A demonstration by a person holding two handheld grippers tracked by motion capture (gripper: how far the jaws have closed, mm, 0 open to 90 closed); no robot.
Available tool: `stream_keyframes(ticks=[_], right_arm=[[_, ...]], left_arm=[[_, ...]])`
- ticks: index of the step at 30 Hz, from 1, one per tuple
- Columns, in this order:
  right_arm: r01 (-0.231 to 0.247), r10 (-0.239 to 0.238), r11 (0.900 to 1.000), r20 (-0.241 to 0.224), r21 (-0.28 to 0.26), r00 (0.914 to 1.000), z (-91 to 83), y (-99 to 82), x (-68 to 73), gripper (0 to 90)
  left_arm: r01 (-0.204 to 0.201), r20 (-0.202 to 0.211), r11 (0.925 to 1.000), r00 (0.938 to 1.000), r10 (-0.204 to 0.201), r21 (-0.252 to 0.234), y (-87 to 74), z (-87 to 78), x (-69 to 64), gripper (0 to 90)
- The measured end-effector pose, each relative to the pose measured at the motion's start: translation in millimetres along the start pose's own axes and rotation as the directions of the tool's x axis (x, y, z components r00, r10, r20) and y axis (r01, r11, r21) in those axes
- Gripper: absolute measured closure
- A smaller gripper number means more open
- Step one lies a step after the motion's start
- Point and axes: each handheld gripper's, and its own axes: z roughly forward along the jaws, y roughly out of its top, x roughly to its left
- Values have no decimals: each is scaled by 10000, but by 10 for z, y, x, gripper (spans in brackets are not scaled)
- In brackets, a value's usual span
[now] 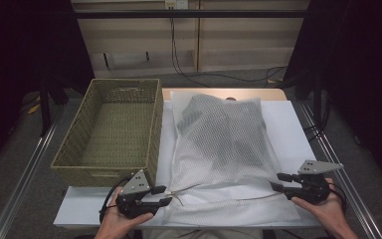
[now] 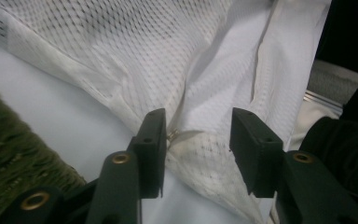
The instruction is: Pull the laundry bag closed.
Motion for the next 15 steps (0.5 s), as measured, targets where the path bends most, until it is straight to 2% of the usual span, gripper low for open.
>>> stream_keyframes(ticks=[2, 4, 6, 8, 9, 12, 13, 15], right_arm=[[32, -33, 9999, -85, -102, 10000, -7, 15, 54, 489], [46, -52, 9998, -299, -180, 9995, -15, 30, 111, 478], [81, -97, 9996, -552, -287, 9984, -5, 53, 164, 478], [114, -138, 9995, -811, -297, 9966, 31, 79, 211, 489], [146, -171, 9995, -949, -266, 9953, 57, 96, 241, 490], [268, -293, 9994, -1350, -203, 9904, 149, 163, 338, 535], [280, -319, 9993, -1611, -260, 9864, 179, 189, 368, 556], [385, -450, 9986, -1957, -372, 9796, 246, 253, 436, 597]], left_arm=[[-56, -138, 9998, 9999, 54, -198, -1, -38, 14, 495], [-182, -489, 9996, 9987, 171, -234, 3, -78, 16, 437], [-196, -564, 9985, 9983, 167, -517, -12, -106, 28, 438], [-673, -1374, 9903, 9892, 504, -1212, -56, -117, 18, 363], [-746, -1555, 9908, 9862, 566, -1125, -56, -141, 22, 366], [-131, -1365, 9885, 9906, -77, -1509, -102, -173, 42, 359], [-7, -1246, 9895, 9921, -175, -1445, -119, -185, 44, 355], [-23, -1402, 9888, 9899, -188, -1489, -137, -207, 25, 356]])
